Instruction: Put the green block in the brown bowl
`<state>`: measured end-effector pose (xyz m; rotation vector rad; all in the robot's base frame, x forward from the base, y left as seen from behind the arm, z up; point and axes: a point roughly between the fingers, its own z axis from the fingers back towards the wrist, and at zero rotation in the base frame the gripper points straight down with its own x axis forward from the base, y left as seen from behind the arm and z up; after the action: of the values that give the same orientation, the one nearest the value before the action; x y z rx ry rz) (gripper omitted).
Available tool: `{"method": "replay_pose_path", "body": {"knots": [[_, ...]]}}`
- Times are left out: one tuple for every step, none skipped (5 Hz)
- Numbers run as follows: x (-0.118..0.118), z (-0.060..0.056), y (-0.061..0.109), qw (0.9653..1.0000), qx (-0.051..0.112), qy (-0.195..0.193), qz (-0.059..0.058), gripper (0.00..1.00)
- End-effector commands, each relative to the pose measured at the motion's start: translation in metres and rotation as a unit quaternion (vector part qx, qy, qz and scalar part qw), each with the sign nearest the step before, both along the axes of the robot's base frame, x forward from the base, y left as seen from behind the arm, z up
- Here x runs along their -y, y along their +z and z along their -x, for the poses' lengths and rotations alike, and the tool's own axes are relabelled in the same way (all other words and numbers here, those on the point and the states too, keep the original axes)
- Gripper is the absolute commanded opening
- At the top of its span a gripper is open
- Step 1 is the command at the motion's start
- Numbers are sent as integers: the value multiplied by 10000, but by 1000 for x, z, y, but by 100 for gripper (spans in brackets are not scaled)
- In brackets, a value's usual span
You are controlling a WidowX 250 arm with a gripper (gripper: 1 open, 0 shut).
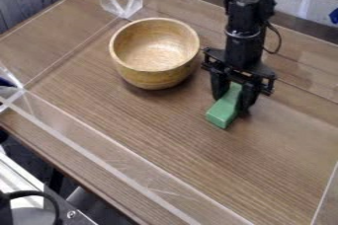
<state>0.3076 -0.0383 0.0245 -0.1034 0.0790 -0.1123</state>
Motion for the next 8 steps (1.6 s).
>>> {"method": "replay_pose_path", "body": {"knots": [[-1, -1, 12, 9992, 305, -194, 183, 0], [0, -5, 14, 9990, 297, -342, 48, 0], [1, -9, 18, 9983, 294, -487, -85, 0], [2, -14, 26, 9988, 311, -370, 53, 100], [1, -17, 21, 9993, 199, -259, 168, 100], [-3, -19, 14, 9992, 167, -294, 213, 100], [-7, -22, 9, 9990, 164, -323, 249, 100], [-7, -23, 4, 9990, 138, -349, 249, 100]]}}
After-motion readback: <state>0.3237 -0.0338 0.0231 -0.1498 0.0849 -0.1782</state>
